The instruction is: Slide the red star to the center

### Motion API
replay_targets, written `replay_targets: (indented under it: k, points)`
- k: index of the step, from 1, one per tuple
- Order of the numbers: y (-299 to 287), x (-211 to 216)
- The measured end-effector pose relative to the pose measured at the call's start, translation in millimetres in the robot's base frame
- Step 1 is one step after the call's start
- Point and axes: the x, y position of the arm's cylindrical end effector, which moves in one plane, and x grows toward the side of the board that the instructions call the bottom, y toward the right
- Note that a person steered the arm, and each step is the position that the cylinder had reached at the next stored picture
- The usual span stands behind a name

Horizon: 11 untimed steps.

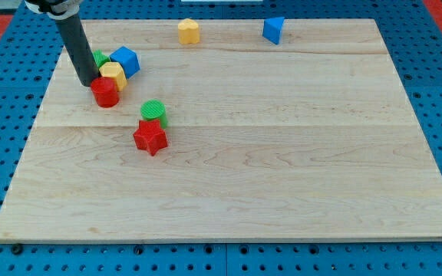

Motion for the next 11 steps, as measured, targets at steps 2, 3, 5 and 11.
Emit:
replay_targets:
  k: [2, 3, 5, 11]
  points:
    - [39.6, 30.3]
    - [8.2, 73.8]
    - [77.2, 113.2]
    - [198.6, 159.4]
